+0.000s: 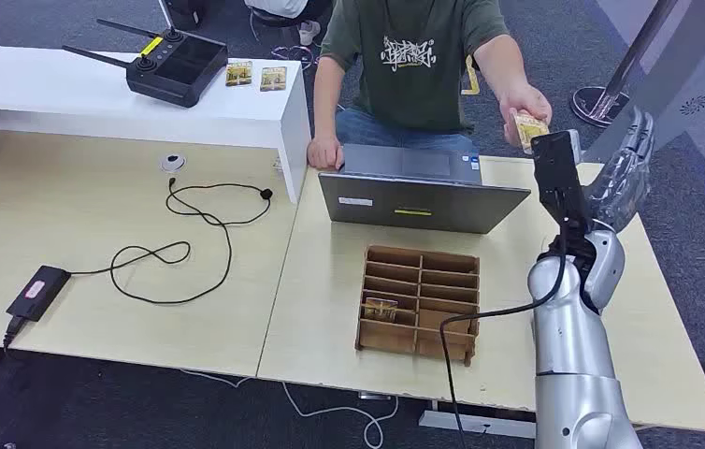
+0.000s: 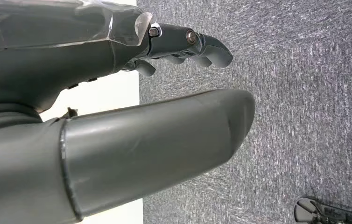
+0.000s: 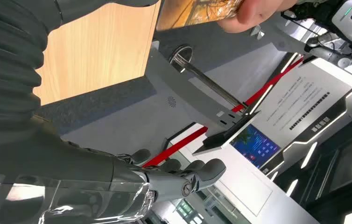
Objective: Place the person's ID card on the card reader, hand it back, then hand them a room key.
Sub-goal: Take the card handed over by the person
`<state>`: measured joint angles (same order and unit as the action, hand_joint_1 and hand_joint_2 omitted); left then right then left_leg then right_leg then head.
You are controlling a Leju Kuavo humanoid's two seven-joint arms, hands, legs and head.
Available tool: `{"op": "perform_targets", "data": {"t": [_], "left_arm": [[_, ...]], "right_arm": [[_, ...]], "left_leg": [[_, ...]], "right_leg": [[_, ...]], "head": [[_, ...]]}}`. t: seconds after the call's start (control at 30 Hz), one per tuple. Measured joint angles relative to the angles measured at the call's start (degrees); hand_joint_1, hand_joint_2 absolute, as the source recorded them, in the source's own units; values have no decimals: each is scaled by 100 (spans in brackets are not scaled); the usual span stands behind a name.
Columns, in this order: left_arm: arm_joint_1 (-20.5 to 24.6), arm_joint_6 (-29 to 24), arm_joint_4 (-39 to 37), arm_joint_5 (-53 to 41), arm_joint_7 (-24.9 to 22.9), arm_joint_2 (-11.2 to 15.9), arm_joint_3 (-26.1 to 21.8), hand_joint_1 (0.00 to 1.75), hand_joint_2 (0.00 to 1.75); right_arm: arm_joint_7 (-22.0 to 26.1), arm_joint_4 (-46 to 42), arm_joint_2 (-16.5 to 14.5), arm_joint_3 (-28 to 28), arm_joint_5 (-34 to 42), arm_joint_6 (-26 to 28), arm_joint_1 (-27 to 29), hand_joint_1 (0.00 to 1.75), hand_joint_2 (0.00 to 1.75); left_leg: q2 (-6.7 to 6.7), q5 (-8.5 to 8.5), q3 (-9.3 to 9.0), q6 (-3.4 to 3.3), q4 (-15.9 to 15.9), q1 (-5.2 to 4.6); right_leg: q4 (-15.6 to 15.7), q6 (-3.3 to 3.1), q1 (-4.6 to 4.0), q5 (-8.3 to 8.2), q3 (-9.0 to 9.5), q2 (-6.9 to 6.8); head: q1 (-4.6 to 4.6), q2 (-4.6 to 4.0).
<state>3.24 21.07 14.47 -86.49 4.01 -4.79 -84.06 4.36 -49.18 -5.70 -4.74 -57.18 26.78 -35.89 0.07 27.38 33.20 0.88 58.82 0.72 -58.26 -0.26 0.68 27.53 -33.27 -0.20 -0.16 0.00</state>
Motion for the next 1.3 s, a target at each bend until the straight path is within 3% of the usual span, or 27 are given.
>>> {"op": "perform_targets", "data": {"t": [0.5, 1.2, 1.27, 1.3], "left_arm": [[9, 36, -44, 0, -12, 19, 2, 0, 0], [-1, 50, -68, 19, -12, 52, 2, 0, 0], [-2, 50, -68, 22, -12, 52, 2, 0, 0], [-2, 50, -68, 24, -12, 52, 2, 0, 0]], "right_arm": [[-169, 1027, 22, 522, -671, 234, -555, 0, 175], [-56, 863, 72, 612, -505, 125, -454, 0, 175], [-49, 824, 81, 612, -487, 115, -446, 7, 175], [-43, 812, 84, 612, -481, 111, -443, 41, 175]], "left_leg": [[-2, 0, 1, 0, 0, 0], [-1, 0, 1, 0, 0, 0], [-1, 0, 1, 0, 0, 0], [-1, 0, 1, 0, 0, 0]], "right_leg": [[0, 0, 0, 0, 0, -2], [0, 0, 0, 0, -2, -1], [0, 0, 0, 0, -2, -1], [0, 0, 0, 0, -2, -1]], "head": [[-1, 0], [1, 0], [0, 0], [0, 0]]}}
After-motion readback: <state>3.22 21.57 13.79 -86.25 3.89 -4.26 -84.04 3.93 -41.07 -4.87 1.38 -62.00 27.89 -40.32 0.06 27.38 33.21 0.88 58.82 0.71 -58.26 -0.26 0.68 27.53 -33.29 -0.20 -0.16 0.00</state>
